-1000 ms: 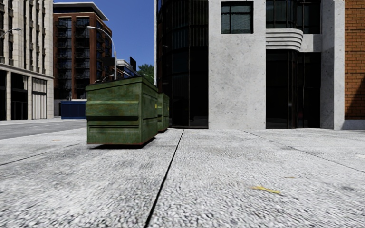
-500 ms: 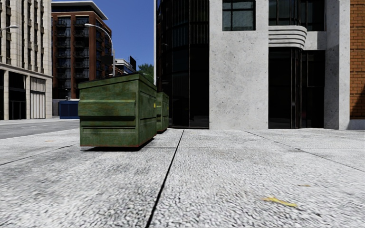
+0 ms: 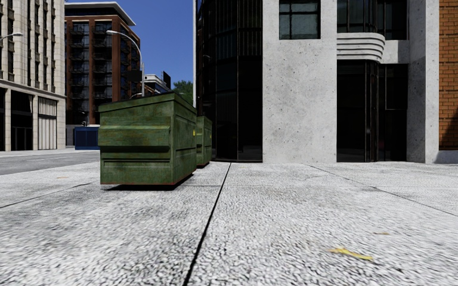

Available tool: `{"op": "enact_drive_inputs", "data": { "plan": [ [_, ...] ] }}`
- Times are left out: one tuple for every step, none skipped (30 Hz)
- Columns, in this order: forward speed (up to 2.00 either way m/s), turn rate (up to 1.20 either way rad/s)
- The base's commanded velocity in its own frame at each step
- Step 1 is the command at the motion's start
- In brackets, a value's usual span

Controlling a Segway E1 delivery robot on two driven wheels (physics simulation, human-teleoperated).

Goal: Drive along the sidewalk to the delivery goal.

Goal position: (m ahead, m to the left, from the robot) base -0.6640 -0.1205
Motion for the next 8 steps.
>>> {"op": "enact_drive_inputs", "data": {
  "plan": [
    [0.00,0.00],
    [0.00,0.00],
    [0.00,0.00],
    [0.00,0.00],
    [0.00,0.00],
    [0.00,0.00],
    [0.00,0.00],
    [0.00,0.00]
  ]
}}
